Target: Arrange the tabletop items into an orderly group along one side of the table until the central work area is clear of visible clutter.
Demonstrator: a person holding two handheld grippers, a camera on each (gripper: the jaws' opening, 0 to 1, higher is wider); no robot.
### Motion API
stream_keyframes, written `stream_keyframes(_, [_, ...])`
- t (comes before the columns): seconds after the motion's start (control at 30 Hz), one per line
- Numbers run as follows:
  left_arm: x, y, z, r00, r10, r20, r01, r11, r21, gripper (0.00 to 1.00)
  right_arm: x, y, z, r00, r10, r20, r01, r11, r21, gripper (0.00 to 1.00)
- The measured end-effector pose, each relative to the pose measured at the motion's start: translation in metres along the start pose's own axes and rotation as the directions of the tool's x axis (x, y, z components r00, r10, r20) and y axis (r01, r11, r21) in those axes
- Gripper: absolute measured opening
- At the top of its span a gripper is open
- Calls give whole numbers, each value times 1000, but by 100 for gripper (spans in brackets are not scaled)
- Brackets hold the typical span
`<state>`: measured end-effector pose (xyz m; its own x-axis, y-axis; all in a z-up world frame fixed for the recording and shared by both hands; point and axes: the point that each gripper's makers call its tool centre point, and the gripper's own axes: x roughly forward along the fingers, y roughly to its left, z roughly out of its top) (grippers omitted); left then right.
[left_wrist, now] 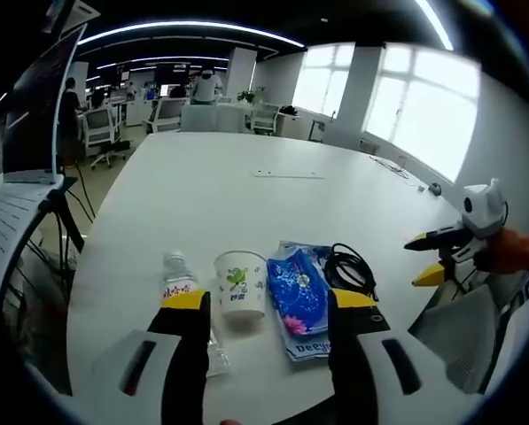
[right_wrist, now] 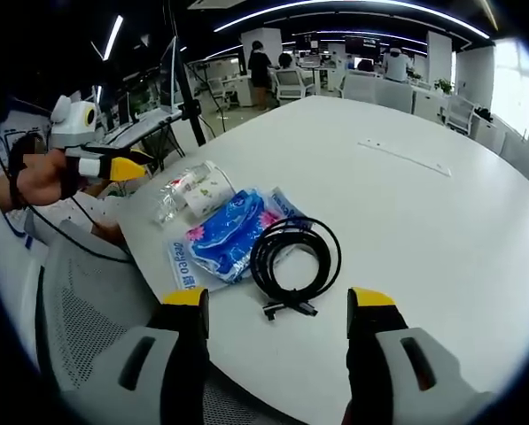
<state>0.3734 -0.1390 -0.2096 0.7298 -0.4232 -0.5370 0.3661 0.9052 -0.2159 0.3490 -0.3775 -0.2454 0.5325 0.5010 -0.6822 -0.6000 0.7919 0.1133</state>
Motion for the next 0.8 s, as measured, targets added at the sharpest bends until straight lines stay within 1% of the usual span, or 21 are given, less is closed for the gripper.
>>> stream_keyframes(0.27, [3,3,3,1000,4,5,-3,1000,-6,53,-2,3,-1,1000,-3,4,3,1000,2,62])
stream_keyframes(0.43, [7,11,8,1000,15,16,-15,1000,-11,52,-8,5,1,1000,-10,19,9,1000,5,62])
stream_keyframes(0.6, [11,25,13,999,38,26,-37,999,-27,51,-14,3,-2,1000,-20,12,20,1000,-5,61])
stream_keyframes(0.8, [18,48,10,996,91,-3,-91,995,-40,51,-17,1,1,999,-29,35,29,999,23,60])
